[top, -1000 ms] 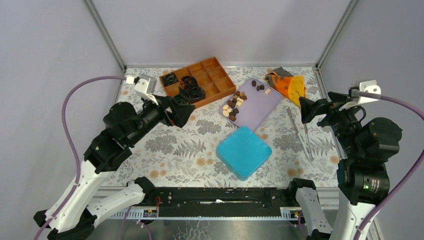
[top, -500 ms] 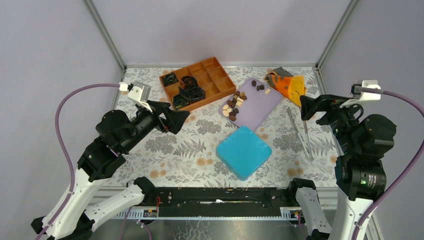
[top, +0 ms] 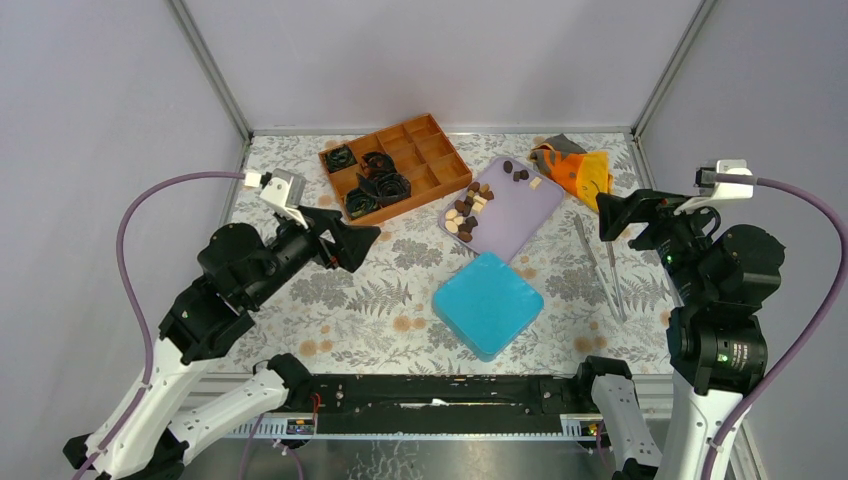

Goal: Pack the chocolate
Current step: Reset both arms

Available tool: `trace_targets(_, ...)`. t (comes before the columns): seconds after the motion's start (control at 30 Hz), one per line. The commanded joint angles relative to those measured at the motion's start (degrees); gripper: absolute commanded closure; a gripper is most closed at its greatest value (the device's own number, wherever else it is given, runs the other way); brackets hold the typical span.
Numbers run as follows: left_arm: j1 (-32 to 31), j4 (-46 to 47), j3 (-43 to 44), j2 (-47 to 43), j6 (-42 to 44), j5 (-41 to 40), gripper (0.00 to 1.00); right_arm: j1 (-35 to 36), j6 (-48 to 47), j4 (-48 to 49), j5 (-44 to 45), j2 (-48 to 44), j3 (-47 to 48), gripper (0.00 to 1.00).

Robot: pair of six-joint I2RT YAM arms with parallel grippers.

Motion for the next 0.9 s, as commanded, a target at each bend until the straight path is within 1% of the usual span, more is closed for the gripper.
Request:
trace_targets(0.0, 0.2, 1.7, -0.9, -0.5, 1.0, 0.7, 0.01, -0.1, -0.5, 3.3, -1.7, 0.1, -0.4, 0.0)
trace_targets(0.37, 0.2, 2.1, -2.2, -1.1, 1.3, 0.9, 0.01, -0.3, -0.4, 3.7, -2.0, 0.5, -0.8, 0.0)
trace_targets(0.83, 0.3, 4.2, -4.8, -1.9, 0.2, 2.5, 0.01, -0.7, 0.3, 4.2, -2.6, 0.5, -1.8, 0.0)
trace_targets(0.87, 0.2, 4.8, -5.3, -2.1, 0.0, 3.6, 0.01, -0.7, 0.6, 4.4, -2.7, 0.6, -2.0, 0.0)
